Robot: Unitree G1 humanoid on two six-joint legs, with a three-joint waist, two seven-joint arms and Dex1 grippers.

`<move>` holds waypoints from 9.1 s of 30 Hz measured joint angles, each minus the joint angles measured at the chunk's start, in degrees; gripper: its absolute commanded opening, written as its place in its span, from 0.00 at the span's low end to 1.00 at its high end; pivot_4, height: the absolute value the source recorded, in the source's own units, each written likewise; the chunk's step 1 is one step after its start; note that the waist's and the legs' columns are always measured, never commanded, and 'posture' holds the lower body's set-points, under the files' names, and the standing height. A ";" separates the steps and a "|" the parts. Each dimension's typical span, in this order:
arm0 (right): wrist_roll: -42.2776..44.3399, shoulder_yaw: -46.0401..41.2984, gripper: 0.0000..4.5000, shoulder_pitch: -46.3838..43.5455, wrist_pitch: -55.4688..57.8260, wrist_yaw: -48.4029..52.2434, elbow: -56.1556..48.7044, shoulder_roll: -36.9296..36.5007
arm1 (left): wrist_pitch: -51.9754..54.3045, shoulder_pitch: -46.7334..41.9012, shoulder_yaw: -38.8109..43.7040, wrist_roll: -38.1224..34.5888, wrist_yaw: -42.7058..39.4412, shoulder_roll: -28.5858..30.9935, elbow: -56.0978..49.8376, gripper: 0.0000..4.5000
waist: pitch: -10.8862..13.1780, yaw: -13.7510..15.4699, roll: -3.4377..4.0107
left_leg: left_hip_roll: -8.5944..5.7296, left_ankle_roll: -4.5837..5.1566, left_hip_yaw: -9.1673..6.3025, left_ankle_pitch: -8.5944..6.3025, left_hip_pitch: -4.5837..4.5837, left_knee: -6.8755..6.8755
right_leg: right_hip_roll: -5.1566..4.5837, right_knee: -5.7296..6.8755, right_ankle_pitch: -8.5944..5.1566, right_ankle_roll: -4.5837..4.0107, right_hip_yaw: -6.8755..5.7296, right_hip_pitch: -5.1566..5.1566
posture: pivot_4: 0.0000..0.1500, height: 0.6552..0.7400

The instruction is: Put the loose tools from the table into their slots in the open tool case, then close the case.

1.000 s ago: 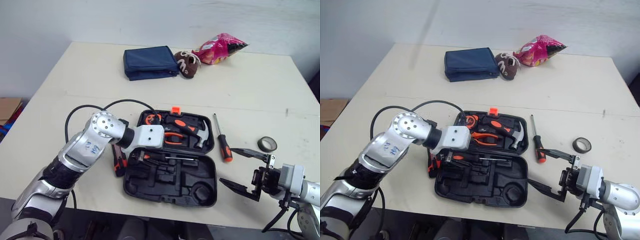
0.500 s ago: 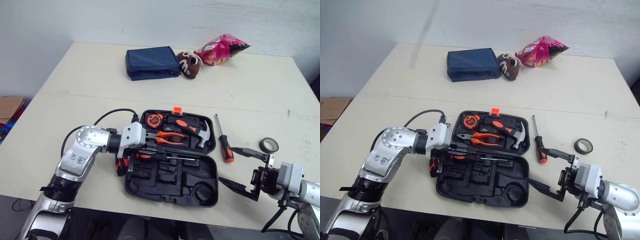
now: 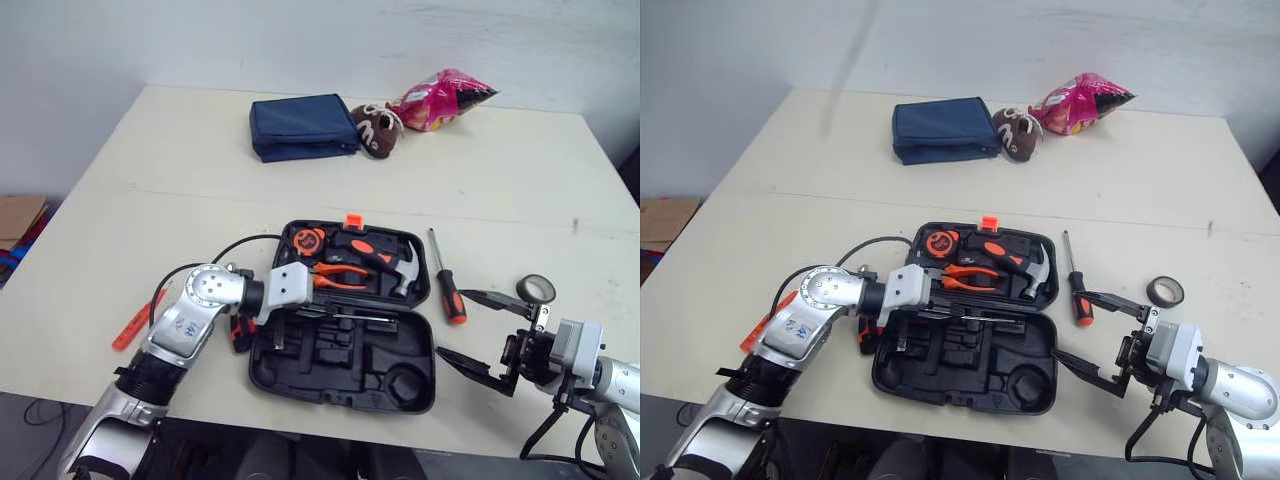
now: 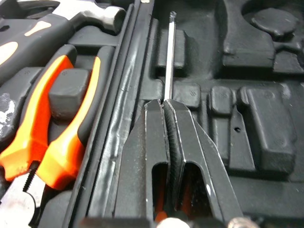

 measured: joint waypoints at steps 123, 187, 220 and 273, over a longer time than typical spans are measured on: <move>8.06 1.89 0.83 -14.39 80.13 -66.04 -19.56 5.20 | 7.49 10.25 18.63 -25.28 -4.60 15.00 -18.76 1.00 | 0.18 -1.67 1.02 | -0.40 0.01 -1.14 0.28 -0.55 -0.56 | -0.05 -0.82 0.13 0.24 -0.06 0.15 | 1.00 1.00; -4.76 26.46 0.22 -25.65 64.30 -16.48 -24.86 -24.74 | 1.91 27.50 27.80 -27.13 -15.36 22.90 -16.73 1.00 | 0.32 -1.42 0.94 | -0.45 0.06 -1.34 0.30 -0.91 -0.47 | -0.15 -1.07 0.15 0.26 -0.24 -0.05 | 1.00 1.00; 4.06 10.82 0.46 -20.87 49.52 -8.63 -20.31 -10.63 | 1.19 26.77 27.82 -26.94 -14.52 21.81 -16.17 1.00 | 0.30 -1.64 0.88 | -0.42 0.04 -1.31 0.32 -0.88 -0.45 | -0.07 -0.73 0.15 0.26 -0.25 -0.05 | 1.00 1.00; -20.01 33.29 0.01 -27.45 42.59 -10.51 -9.92 -2.00 | 2.15 25.48 25.19 -24.35 -11.97 20.63 -16.09 1.00 | -0.17 -3.23 0.20 | -0.26 -0.17 -1.29 0.43 -0.03 -0.68 | -0.03 -0.84 0.12 -0.04 -0.11 0.46 | 1.00 1.00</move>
